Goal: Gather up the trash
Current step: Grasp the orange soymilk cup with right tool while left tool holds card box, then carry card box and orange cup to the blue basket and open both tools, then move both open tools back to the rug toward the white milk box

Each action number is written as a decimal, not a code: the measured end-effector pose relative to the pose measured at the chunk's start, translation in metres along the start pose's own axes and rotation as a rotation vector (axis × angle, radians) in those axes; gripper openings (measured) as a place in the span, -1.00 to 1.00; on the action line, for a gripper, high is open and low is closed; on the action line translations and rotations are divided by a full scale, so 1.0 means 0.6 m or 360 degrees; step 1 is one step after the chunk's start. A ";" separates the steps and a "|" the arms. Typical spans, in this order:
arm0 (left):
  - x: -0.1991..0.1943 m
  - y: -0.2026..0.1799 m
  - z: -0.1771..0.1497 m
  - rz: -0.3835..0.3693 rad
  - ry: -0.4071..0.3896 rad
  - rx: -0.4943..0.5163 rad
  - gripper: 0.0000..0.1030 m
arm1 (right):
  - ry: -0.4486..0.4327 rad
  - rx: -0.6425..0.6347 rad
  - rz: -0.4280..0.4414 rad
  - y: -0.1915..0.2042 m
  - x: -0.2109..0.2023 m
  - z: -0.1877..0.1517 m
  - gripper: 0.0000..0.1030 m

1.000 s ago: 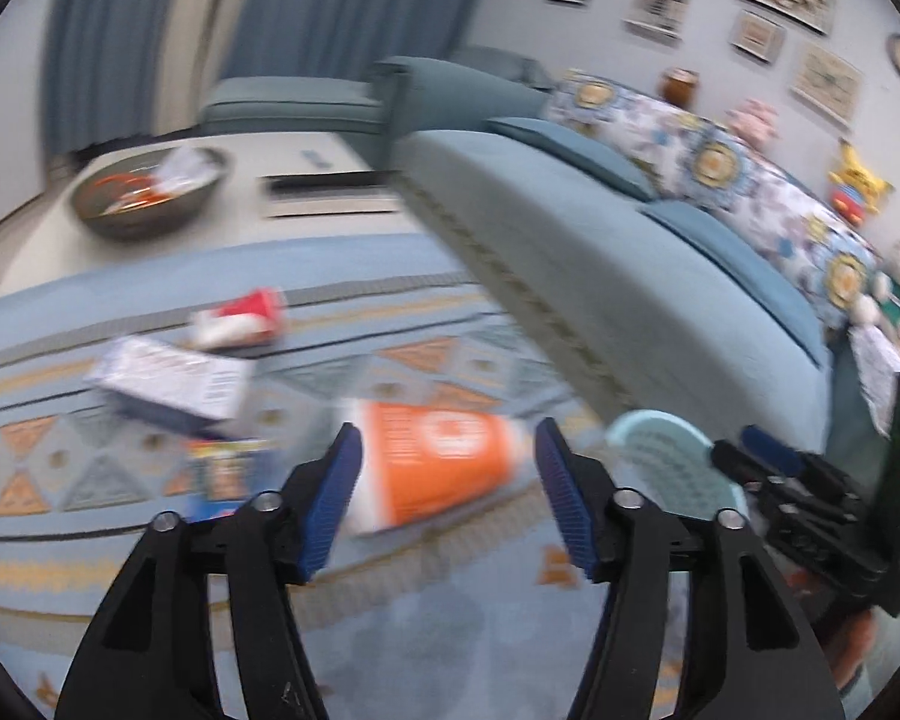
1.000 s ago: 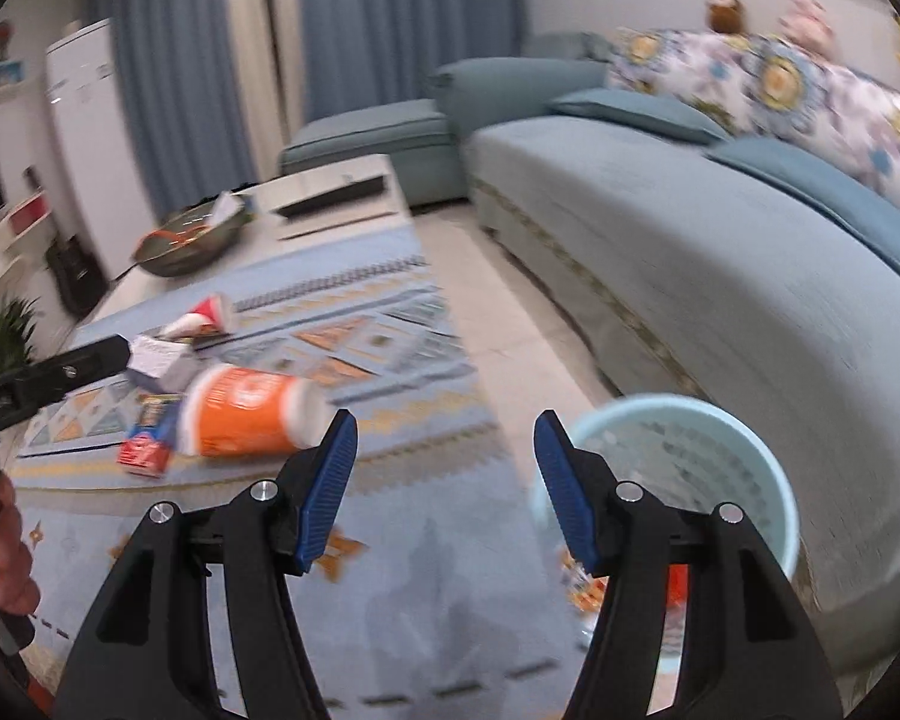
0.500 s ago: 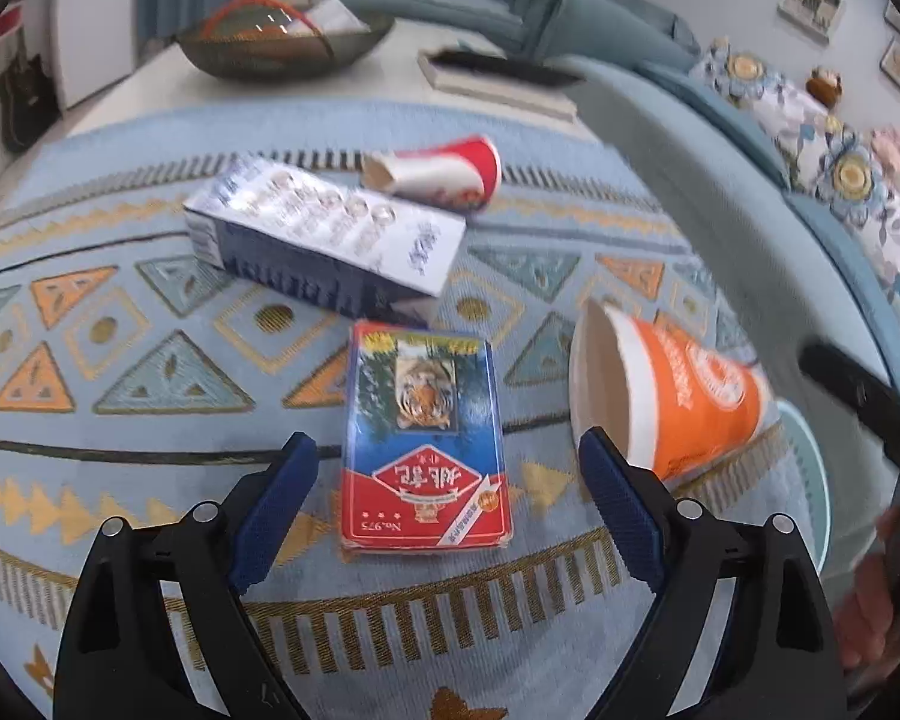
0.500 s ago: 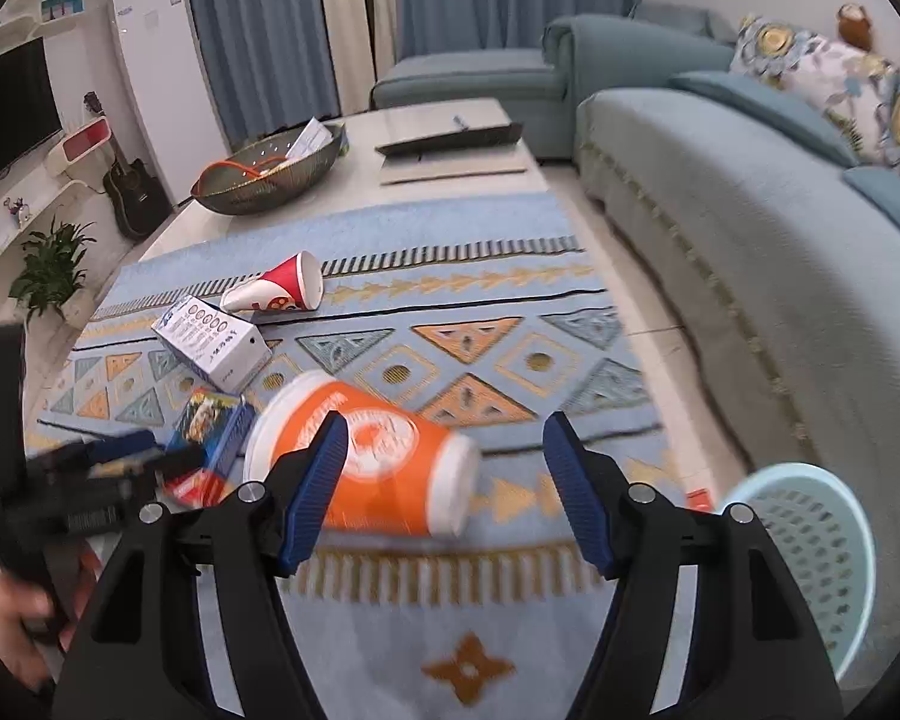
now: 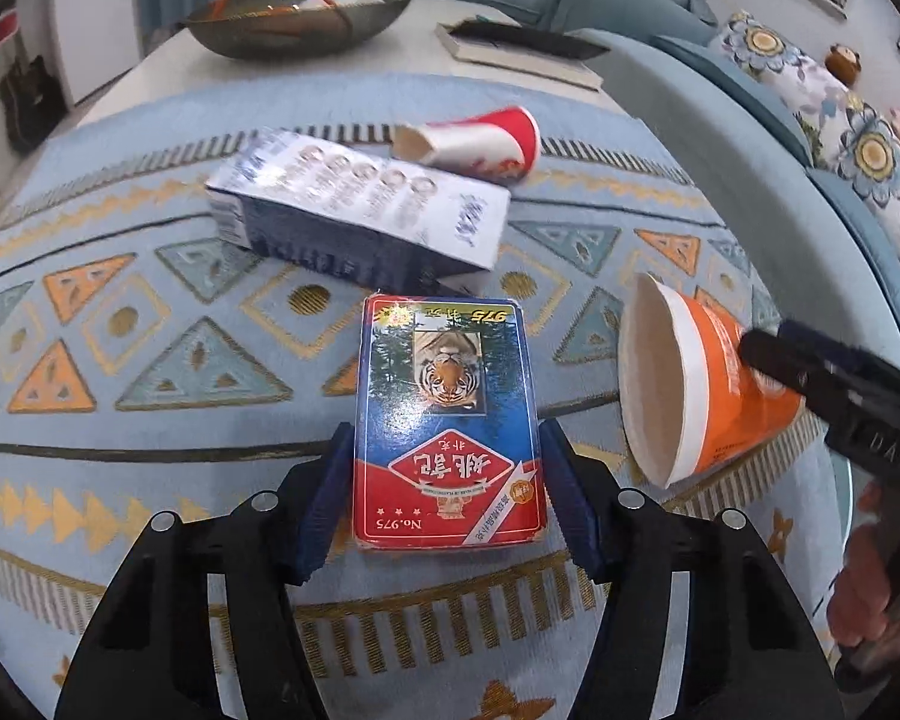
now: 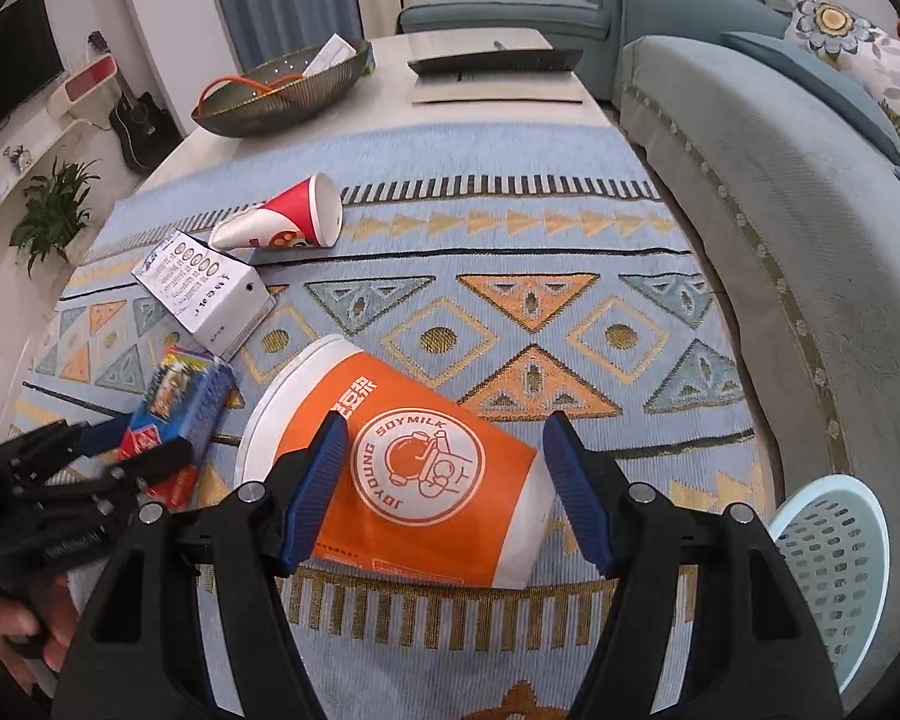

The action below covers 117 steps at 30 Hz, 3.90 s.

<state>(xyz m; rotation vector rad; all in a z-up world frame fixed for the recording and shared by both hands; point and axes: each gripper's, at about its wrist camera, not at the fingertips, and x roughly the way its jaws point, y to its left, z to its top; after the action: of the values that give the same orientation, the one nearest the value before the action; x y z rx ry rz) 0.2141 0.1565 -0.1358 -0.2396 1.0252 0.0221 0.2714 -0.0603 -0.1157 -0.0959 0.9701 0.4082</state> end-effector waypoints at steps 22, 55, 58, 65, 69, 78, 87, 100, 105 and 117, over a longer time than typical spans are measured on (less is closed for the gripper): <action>-0.056 0.009 0.010 -0.0071 -0.0118 -0.0034 0.14 | 0.0133 0.0300 0.0456 -0.014 0.036 -0.059 0.66; -0.113 0.005 0.016 -0.0032 -0.0339 -0.0017 0.14 | -0.0016 -0.0212 0.0146 0.147 -0.022 -0.113 -0.04; -0.115 0.005 0.015 -0.0038 -0.0348 -0.0018 0.14 | -0.0032 -0.0173 0.0146 0.143 -0.022 -0.115 -0.07; -0.126 -0.007 0.013 -0.0067 -0.0402 0.0024 0.14 | -0.0124 -0.0100 0.0149 0.122 -0.055 -0.116 -0.12; -0.131 -0.025 0.008 -0.0074 -0.0426 0.0076 0.14 | -0.0195 -0.0053 0.0132 0.105 -0.087 -0.116 -0.12; -0.181 -0.112 -0.018 -0.0176 -0.0499 0.0229 0.14 | -0.0392 0.0069 0.0010 0.025 -0.197 -0.143 -0.12; -0.228 -0.310 -0.052 -0.0490 -0.0509 0.0460 0.14 | -0.0577 0.0291 -0.0240 -0.130 -0.346 -0.189 -0.12; -0.122 -0.556 -0.099 -0.0690 -0.0249 0.0749 0.15 | -0.0461 0.0836 -0.0475 -0.369 -0.349 -0.295 -0.12; -0.040 -0.588 -0.119 -0.0731 -0.0054 0.0737 0.16 | -0.0329 0.0966 -0.0489 -0.416 -0.295 -0.327 -0.10; -0.013 -0.563 -0.124 -0.0742 -0.0013 0.0700 0.51 | -0.0234 0.1084 -0.0470 -0.448 -0.254 -0.343 -0.02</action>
<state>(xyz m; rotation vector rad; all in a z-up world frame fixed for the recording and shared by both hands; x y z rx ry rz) 0.1915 -0.1872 -0.1027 -0.0712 0.9207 -0.6181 0.1367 -0.4058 -0.1354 0.4002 0.8884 -0.1961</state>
